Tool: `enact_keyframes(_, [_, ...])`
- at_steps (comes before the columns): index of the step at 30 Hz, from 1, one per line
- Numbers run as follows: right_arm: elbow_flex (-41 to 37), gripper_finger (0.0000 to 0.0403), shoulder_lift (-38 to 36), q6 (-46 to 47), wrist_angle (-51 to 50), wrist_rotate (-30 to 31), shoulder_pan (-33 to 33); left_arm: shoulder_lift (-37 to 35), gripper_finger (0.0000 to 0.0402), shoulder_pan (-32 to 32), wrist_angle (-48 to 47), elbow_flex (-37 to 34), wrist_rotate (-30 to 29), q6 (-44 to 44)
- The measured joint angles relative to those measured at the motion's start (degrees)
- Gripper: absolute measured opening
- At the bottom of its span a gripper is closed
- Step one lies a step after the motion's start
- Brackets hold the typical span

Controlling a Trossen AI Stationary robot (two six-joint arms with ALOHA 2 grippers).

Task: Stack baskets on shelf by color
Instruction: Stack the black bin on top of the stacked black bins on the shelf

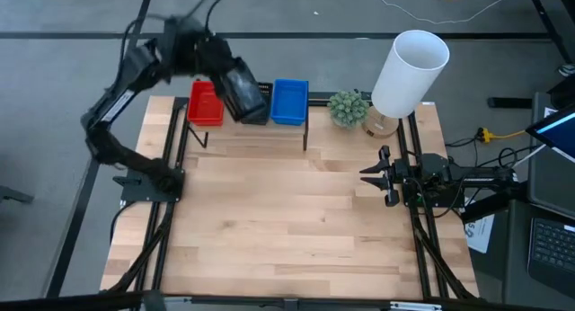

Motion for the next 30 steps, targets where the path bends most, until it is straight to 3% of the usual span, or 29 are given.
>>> enact_keyframes(6, [0.0, 0.0094, 0.0, 0.0, 0.0, 0.0, 0.0, 10.0, 0.0, 15.0, -0.1, 3.0, 20.3, 12.7])
enact_keyframes(9, [0.0, 0.0094, 0.0, 0.0, 0.0, 0.0, 0.0, 15.3, 0.0, 18.6, -0.1, 4.2, 31.7, 15.0])
enact_keyframes(11, [0.0, 0.0094, 0.0, 0.0, 0.0, 0.0, 0.0, 17.7, 0.0, 20.0, 0.0, 4.6, 35.3, 16.3])
enact_keyframes(16, [0.0, 0.0094, 0.0, 0.0, 0.0, 0.0, 0.0, 20.7, 0.0, 20.8, -1.8, 4.7, 36.1, 17.8])
enact_keyframes(30, [0.0, 0.0094, 0.0, 0.0, 0.0, 0.0, 0.0, 20.5, 0.0, 17.1, -5.0, 4.8, 36.4, 22.2])
